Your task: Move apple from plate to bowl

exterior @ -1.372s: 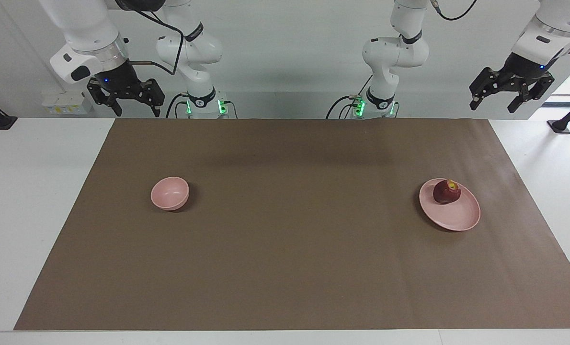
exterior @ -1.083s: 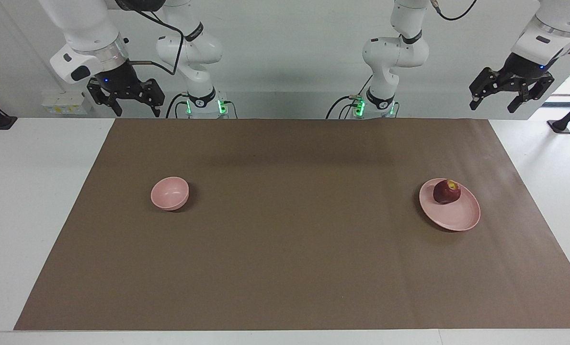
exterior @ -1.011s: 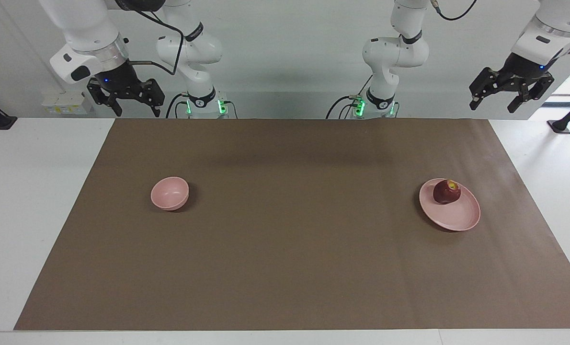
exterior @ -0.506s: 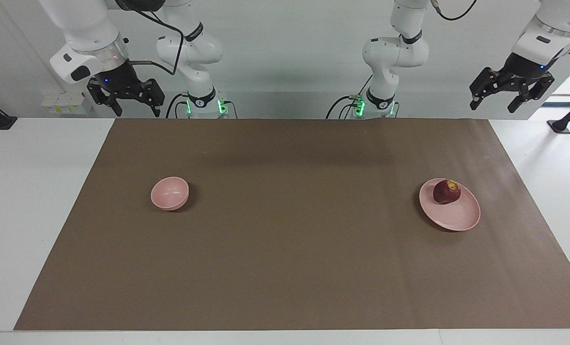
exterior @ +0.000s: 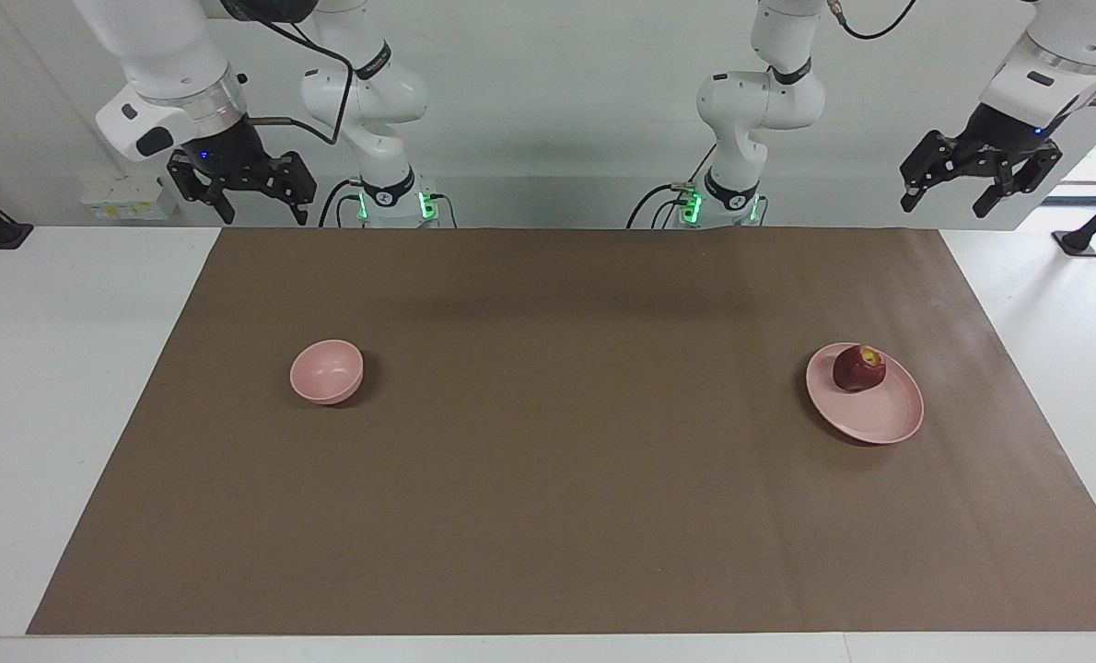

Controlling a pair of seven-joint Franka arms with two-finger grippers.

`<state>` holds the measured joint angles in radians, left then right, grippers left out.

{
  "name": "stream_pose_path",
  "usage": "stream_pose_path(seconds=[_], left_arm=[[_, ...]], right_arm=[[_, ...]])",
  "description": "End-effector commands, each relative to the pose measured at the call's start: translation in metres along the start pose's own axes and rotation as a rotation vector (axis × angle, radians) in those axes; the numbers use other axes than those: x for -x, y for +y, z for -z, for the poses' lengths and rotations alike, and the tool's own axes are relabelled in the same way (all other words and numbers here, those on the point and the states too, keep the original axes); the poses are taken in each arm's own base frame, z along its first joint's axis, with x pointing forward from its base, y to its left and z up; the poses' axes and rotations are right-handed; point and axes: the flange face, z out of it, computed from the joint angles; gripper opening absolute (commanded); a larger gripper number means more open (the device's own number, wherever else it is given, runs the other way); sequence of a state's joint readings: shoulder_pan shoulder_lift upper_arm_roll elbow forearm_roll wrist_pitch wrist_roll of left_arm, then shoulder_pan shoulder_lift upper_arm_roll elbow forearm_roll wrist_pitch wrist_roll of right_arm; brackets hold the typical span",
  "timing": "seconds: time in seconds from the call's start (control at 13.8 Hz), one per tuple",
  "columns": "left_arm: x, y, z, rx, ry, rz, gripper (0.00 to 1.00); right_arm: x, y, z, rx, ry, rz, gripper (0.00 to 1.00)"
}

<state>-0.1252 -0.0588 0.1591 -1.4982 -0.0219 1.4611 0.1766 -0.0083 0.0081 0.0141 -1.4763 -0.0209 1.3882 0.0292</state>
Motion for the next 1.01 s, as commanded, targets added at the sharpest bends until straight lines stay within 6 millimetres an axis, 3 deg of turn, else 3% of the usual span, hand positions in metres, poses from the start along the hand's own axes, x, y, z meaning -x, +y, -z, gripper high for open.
stream_pose_path(seconds=[0.0, 0.29, 0.43, 0.58, 0.79, 0.94], left_arm=[[0.018, 0.006, -0.021, -0.005, 0.025, -0.027, 1.0], [0.015, 0.005, -0.054, -0.001, 0.04, -0.06, 1.0], [0.007, -0.001, -0.068, -0.002, 0.068, -0.052, 1.0], [-0.004, -0.017, -0.115, -0.008, 0.081, -0.112, 1.0], [0.002, -0.044, -0.178, -0.01, 0.055, -0.17, 1.0], [-0.002, -0.05, -0.222, 0.008, 0.037, -0.151, 1.0]], right_arm=[[0.011, 0.006, -0.016, -0.024, 0.037, -0.019, 1.0], [0.015, -0.007, -0.045, -0.098, 0.022, -0.051, 1.0], [0.017, -0.015, -0.081, -0.097, -0.039, -0.071, 1.0], [0.01, -0.02, -0.109, -0.141, -0.053, -0.134, 1.0], [0.006, -0.03, -0.151, -0.202, -0.085, -0.276, 1.0], [0.002, -0.054, -0.173, -0.233, -0.141, -0.28, 1.0]])
